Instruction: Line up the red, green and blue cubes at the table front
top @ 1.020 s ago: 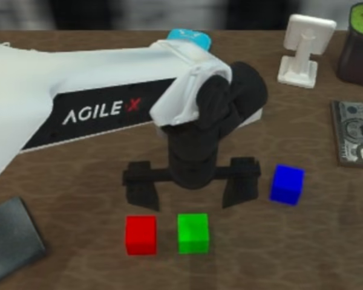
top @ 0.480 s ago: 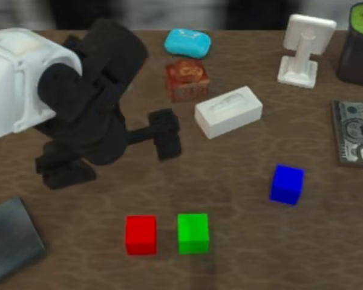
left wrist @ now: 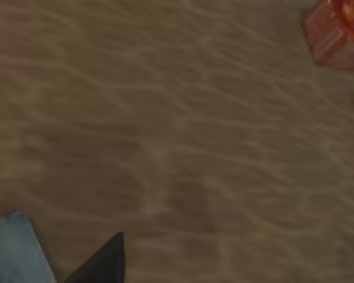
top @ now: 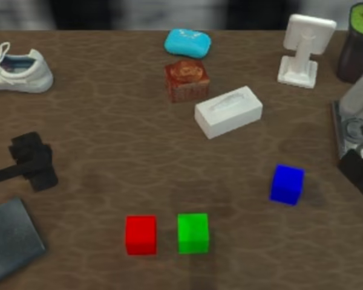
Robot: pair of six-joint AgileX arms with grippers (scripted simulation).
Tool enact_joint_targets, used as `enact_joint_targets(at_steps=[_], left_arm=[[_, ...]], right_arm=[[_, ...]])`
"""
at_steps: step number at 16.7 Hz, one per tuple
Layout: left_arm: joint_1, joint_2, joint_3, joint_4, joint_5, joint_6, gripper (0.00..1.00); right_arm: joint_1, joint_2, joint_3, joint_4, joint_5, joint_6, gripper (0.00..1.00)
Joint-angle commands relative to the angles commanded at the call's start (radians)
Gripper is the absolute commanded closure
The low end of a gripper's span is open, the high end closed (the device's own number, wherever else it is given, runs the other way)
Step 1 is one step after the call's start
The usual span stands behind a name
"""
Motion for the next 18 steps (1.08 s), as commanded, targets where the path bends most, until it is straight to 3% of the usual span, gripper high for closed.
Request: enact_joint_targets(at_steps=[5,10,18], left_arm=[[0.167,-0.396,-0.31,0.231,0.009,0.246,0.0],[0.266,-0.658,-0.481,0.395,0.025,0.439,0.0],[0.286,-0.713,-0.516,0.434,0.029,0.488,0.0]], right_arm=[[0.094,0.413,0.308,-0.222,-0.003,-0.179,0.0],[0.154,0.68,0.518,-0.353,-0.002,-0.295,0.0],[0.164,0.736,0.569,-0.381,-0.001,-0.323,0.0]])
